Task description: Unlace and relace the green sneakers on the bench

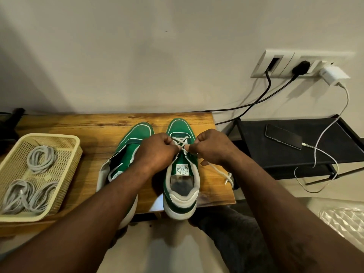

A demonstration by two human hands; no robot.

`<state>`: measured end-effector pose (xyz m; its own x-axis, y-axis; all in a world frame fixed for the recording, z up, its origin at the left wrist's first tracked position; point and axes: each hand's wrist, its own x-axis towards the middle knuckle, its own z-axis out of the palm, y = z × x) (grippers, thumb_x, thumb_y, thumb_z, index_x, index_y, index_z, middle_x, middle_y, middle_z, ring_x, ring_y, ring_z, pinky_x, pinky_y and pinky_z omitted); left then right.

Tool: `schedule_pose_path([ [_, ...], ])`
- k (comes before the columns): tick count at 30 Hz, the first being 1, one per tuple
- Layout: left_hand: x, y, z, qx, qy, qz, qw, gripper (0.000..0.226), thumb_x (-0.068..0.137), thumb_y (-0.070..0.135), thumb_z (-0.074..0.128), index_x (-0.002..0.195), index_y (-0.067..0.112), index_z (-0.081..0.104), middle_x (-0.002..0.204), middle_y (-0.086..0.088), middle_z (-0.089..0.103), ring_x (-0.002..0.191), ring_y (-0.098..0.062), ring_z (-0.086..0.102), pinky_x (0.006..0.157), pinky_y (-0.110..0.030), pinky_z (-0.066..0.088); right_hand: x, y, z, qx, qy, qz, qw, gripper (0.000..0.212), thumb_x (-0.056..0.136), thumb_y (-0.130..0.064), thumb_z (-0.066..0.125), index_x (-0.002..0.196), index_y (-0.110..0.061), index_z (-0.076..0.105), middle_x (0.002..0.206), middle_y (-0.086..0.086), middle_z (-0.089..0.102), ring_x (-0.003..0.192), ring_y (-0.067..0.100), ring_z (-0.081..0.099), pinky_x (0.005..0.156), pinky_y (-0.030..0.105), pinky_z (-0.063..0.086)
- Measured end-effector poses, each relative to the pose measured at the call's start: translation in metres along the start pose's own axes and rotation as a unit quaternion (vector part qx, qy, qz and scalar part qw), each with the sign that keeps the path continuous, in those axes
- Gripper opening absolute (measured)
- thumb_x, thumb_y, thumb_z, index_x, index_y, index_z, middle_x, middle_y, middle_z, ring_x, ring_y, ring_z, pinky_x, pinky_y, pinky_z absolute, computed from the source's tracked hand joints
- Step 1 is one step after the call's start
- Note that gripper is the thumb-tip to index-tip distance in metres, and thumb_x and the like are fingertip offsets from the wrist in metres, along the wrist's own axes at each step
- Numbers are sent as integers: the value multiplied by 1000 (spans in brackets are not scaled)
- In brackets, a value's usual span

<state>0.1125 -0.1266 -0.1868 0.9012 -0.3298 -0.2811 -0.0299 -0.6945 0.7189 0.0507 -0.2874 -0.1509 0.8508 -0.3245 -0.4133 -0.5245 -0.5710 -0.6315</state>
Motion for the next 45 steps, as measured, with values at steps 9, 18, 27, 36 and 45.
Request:
schedule_pose_path([
  [9,1,0,2,-7,70,-20,997,18,100,24,65,82,22,64,81,1,68,80,-25,67,74,-41,57,5,1,1,-53,-17,-21,998,24,86,-25,75,87,-1,76,89,16,77,89,36,74,83,55,62],
  [18,2,3,-2,-27,61,-34,997,13,98,15,62,86,18,65,86,-6,70,82,-31,69,78,-52,62,5,3,0,-44,-18,-25,999,26,88,-24,74,91,2,74,91,17,76,91,36,74,83,56,62],
  [27,1,6,-3,-26,61,-33,997,13,94,12,62,88,23,64,85,-2,70,79,-27,70,74,-53,64,5,2,-2,-42,-30,-9,999,19,92,-23,72,91,-4,71,90,12,77,82,29,78,79,49,66],
  [36,-4,15,-11,-164,85,17,983,30,93,8,70,101,35,59,90,-3,72,80,-26,74,73,-51,65,5,4,-8,-49,35,-30,998,24,95,-36,76,85,-15,72,76,2,77,69,18,76,73,43,66],
  [45,-16,34,-36,-264,100,54,958,20,97,3,65,96,18,78,92,1,78,75,-16,72,63,-25,58,2,-2,-15,28,78,-78,993,11,97,-17,71,86,-16,74,74,-4,78,66,13,75,74,43,66],
])
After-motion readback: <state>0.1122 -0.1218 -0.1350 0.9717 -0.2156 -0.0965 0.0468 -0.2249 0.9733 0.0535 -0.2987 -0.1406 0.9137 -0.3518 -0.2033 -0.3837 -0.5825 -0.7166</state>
